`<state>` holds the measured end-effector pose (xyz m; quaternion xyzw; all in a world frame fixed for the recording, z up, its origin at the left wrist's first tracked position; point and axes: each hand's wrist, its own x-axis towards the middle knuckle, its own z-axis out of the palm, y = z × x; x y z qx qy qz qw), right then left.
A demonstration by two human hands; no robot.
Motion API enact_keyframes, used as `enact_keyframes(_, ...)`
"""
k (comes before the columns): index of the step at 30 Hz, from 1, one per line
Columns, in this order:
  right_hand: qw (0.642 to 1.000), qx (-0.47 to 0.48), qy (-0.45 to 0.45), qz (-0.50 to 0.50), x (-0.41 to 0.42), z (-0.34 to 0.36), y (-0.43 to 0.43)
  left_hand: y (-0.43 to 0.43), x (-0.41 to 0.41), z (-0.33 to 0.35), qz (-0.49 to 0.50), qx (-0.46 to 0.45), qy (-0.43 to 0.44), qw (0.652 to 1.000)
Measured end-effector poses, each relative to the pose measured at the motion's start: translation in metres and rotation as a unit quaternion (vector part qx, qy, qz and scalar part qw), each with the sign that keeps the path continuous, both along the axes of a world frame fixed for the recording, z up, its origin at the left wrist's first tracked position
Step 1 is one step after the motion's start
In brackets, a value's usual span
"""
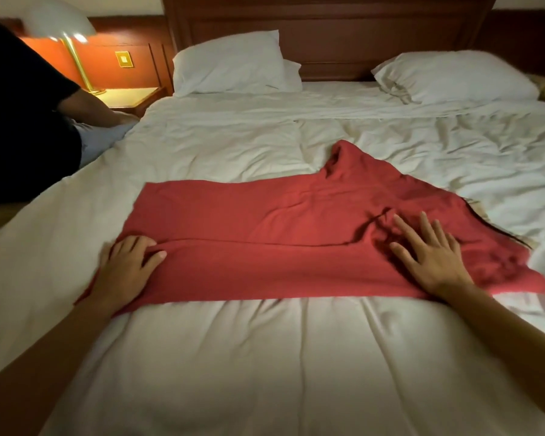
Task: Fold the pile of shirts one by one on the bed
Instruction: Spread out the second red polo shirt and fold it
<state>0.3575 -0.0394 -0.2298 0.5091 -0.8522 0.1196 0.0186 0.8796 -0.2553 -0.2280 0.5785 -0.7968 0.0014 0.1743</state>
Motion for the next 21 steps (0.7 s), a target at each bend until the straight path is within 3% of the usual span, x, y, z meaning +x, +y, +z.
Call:
enact_keyframes(4, 0.997, 0.014, -0.001, -0.079, -0.030, 0.003, 0.026, -0.001, 0.013, 0.011, 0.029, -0.017, -0.034, 0.999)
enact_keyframes(9, 0.984, 0.029, -0.070, -0.162, -0.054, 0.022, 0.000, -0.003, 0.008, 0.019, 0.080, 0.023, -0.064, 0.994)
enact_keyframes(14, 0.984, 0.058, -0.078, -0.146, -0.055, 0.030, -0.034, 0.003, -0.028, 0.020, 0.003, -0.003, -0.006, 1.000)
enact_keyframes(18, 0.993, 0.053, -0.086, -0.062, -0.059, 0.037, -0.041, 0.007, -0.070, 0.014, -0.086, 0.016, 0.059, 0.994)
enact_keyframes(21, 0.996, 0.022, -0.084, -0.024, -0.062, 0.038, -0.048, -0.001, -0.088, 0.004, -0.105, 0.033, 0.047, 0.993)
